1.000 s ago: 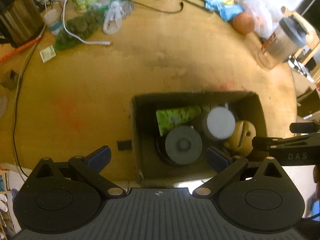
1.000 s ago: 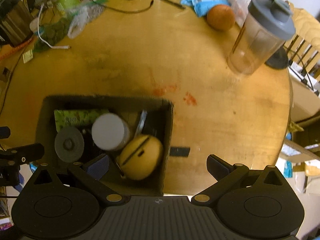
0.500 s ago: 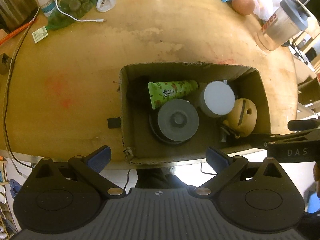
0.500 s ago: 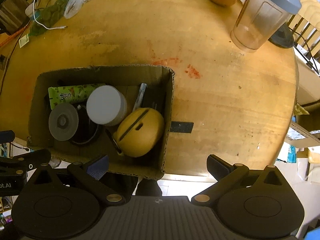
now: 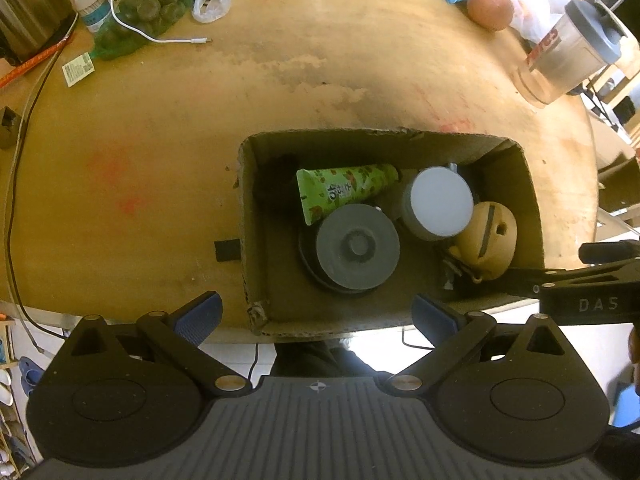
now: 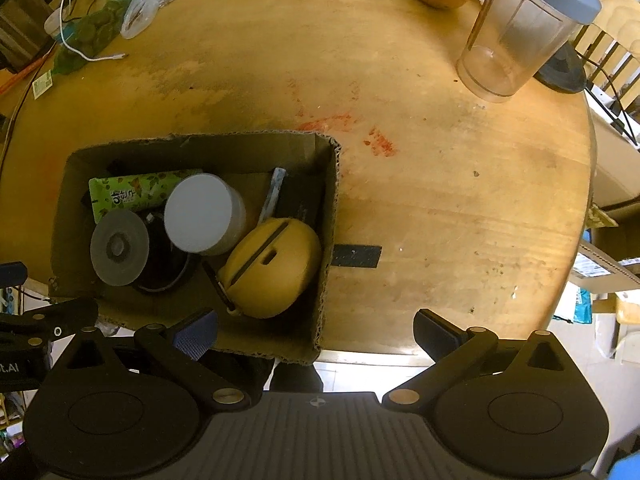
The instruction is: Organize objects
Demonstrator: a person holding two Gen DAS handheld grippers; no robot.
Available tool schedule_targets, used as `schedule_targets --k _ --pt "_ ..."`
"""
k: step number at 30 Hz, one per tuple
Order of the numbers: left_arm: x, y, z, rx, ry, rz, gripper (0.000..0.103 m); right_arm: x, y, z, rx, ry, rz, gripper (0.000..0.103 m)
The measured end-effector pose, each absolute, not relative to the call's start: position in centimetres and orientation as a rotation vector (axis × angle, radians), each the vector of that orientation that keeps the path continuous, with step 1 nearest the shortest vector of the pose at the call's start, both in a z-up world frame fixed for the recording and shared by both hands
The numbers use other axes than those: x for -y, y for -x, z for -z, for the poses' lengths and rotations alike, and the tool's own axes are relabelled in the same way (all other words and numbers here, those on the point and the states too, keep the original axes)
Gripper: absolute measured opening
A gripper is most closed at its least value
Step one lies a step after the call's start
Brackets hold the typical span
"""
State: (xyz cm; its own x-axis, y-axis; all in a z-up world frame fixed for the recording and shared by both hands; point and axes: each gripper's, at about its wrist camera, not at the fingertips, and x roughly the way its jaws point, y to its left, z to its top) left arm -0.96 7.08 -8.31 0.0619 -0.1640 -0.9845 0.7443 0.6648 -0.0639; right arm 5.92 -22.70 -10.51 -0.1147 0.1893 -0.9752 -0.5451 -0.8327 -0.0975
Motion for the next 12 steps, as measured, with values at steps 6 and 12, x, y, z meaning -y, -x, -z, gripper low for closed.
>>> schedule_targets --k 6,12 --pt "-7.1 -0.5 8.4 -1.34 -0.525 0.717 0.103 21.8 -5.7 10.2 -0.418 1.649 -1.972 0.103" --pt "-7.4 -2.4 7.4 -1.283 -0.474 0.708 0.103 20.4 -5.7 9.8 -0.435 1.617 -1.956 0.103"
